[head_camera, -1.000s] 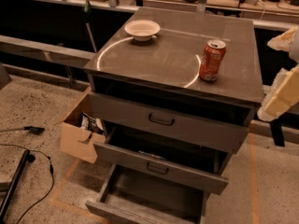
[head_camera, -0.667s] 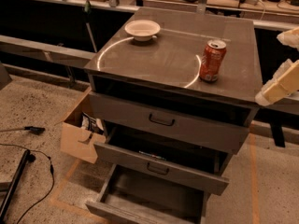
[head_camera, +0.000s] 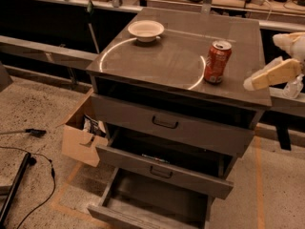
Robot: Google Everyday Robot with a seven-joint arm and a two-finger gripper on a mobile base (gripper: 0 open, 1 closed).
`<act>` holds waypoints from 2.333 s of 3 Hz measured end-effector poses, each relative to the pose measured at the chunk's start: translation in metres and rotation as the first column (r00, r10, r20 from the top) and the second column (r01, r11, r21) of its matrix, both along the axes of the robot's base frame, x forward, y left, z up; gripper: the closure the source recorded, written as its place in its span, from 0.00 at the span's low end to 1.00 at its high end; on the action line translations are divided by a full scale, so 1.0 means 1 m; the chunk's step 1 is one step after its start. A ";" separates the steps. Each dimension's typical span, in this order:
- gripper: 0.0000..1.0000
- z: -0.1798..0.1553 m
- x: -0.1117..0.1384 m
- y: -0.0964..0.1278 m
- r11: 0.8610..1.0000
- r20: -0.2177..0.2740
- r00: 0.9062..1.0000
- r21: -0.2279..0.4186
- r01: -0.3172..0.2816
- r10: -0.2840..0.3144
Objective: Place coke can into bottom drawer
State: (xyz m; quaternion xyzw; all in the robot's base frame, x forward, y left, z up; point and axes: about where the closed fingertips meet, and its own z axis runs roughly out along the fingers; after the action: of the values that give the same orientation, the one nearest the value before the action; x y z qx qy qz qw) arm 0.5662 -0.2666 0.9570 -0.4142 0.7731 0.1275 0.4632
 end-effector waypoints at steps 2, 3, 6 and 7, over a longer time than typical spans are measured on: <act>0.00 -0.015 0.007 0.003 0.998 -0.013 0.999 0.023 0.052 -0.051; 0.00 -0.027 0.022 0.003 0.992 0.019 0.995 0.081 0.101 -0.103; 0.00 -0.056 0.081 0.038 0.966 0.119 0.990 0.256 0.041 -0.074; 0.15 -0.065 0.098 0.043 0.964 0.146 0.987 0.266 0.024 -0.065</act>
Offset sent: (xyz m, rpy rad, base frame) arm 0.0178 -0.0080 -0.0380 0.0312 0.0123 -0.1869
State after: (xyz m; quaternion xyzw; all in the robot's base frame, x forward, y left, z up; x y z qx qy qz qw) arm 0.6643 -0.2237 0.8922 -0.3398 0.7205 0.1864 0.5751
